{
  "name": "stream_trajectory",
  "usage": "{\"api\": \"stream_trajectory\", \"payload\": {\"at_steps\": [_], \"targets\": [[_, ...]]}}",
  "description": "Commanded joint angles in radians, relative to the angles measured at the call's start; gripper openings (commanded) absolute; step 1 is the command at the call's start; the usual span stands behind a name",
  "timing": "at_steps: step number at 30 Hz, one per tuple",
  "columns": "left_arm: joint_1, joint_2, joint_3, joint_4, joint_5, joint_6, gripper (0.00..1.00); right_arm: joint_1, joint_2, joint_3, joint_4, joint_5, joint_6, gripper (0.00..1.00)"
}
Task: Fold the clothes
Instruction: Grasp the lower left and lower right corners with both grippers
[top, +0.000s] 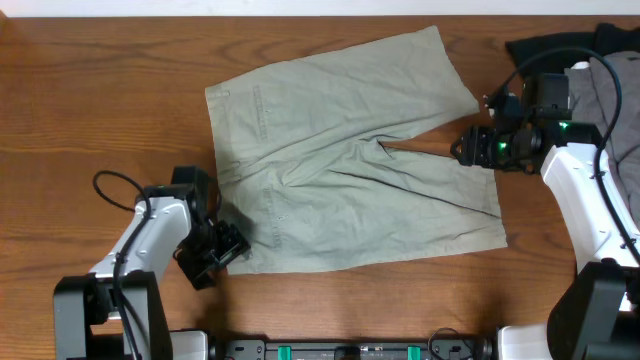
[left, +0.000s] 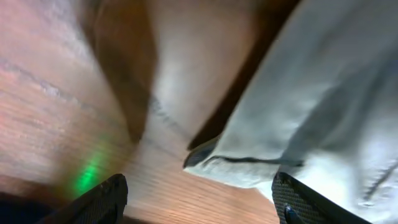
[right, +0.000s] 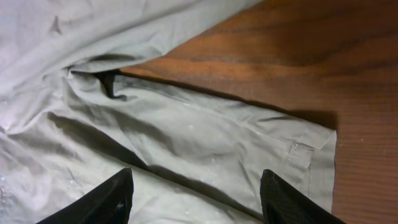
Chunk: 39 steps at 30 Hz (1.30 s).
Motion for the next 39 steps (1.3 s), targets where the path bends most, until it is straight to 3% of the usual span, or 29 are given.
{"api": "stream_trajectory", "payload": {"at_steps": [1, 8, 12, 15, 18, 27, 32, 39], "targets": [[-0.001, 0.002, -0.023, 0.016, -0.008, -0.006, 0.77, -0.015, -0.002, 0.013, -0.003, 0.01, -0.024, 0.64], [-0.001, 0.002, -0.127, 0.184, -0.006, -0.058, 0.76, -0.015, -0.002, 0.013, -0.021, 0.034, -0.024, 0.64], [0.0, 0.002, -0.128, 0.197, -0.006, -0.046, 0.61, -0.015, -0.002, 0.013, -0.047, 0.043, -0.022, 0.62], [0.0, 0.002, -0.117, 0.198, -0.006, -0.027, 0.38, -0.017, -0.002, 0.013, -0.062, 0.043, 0.0, 0.61], [0.0, 0.002, -0.093, 0.167, 0.006, -0.028, 0.3, -0.031, -0.002, 0.013, -0.085, 0.043, 0.035, 0.61], [0.0, 0.001, -0.076, 0.117, 0.074, -0.016, 0.23, -0.107, 0.0, -0.001, -0.238, 0.09, 0.159, 0.61], [0.0, 0.001, -0.073, 0.124, 0.07, -0.009, 0.23, -0.126, 0.0, -0.079, -0.276, 0.129, 0.246, 0.5], [0.0, 0.001, -0.066, 0.125, 0.069, 0.0, 0.23, -0.124, 0.0, -0.265, -0.202, 0.128, 0.323, 0.62]]}}
